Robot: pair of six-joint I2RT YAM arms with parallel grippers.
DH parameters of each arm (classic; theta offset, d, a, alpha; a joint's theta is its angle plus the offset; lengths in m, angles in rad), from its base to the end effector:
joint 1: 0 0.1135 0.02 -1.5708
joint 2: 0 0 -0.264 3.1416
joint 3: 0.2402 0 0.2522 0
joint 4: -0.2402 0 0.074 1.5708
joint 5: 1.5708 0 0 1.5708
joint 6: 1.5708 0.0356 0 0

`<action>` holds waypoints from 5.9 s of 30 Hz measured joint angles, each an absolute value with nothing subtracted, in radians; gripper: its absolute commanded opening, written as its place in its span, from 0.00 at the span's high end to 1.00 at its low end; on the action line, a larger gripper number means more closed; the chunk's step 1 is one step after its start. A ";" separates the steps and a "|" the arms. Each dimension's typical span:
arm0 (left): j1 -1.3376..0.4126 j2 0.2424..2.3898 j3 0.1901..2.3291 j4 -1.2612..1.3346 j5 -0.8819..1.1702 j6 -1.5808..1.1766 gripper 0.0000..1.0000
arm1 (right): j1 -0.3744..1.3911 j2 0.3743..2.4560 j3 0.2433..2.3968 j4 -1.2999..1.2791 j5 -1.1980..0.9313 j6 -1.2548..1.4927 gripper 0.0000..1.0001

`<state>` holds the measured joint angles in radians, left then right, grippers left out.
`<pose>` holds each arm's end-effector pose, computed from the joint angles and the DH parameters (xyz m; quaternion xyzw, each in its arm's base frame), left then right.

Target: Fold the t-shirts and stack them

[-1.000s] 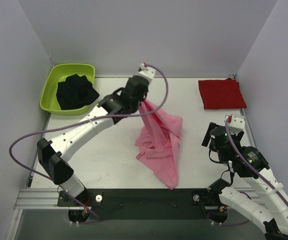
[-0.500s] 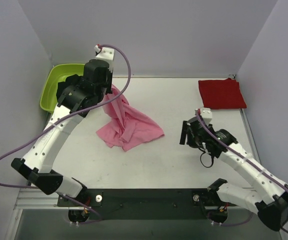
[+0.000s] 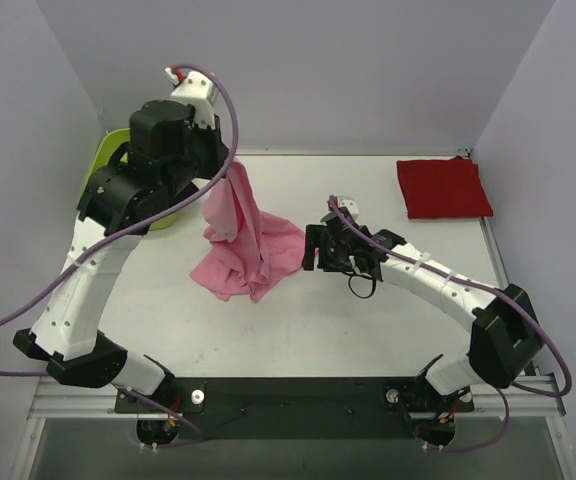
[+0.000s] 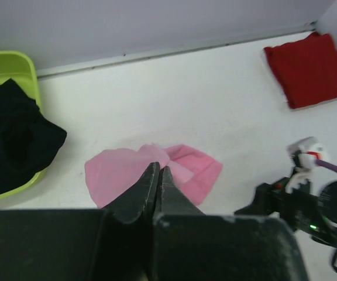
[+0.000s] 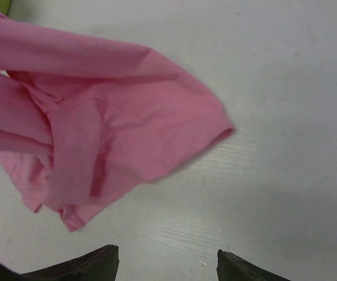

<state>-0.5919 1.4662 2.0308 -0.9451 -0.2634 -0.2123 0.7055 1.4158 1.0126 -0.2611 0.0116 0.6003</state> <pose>0.2275 -0.1418 0.5176 0.0826 0.8200 -0.1174 0.5540 0.2396 0.2035 0.2658 -0.0447 0.8979 0.2619 0.3510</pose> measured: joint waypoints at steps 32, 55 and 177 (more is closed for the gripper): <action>-0.597 1.271 2.296 -1.021 -0.117 -0.289 1.00 | 0.826 1.553 1.134 -0.121 0.046 0.573 0.34; -0.597 1.129 2.110 -0.985 -0.101 -0.312 1.00 | 0.897 1.992 1.278 -0.026 -0.071 0.587 1.00; -0.291 1.006 1.119 -0.641 0.208 -0.348 1.00 | 0.443 1.797 1.312 -0.334 0.202 0.574 0.29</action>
<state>-0.2913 1.0058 1.1187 -0.6415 0.2077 -0.3481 0.4431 1.7969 1.3125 -0.3344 0.2016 0.5739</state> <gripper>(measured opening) 0.019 0.707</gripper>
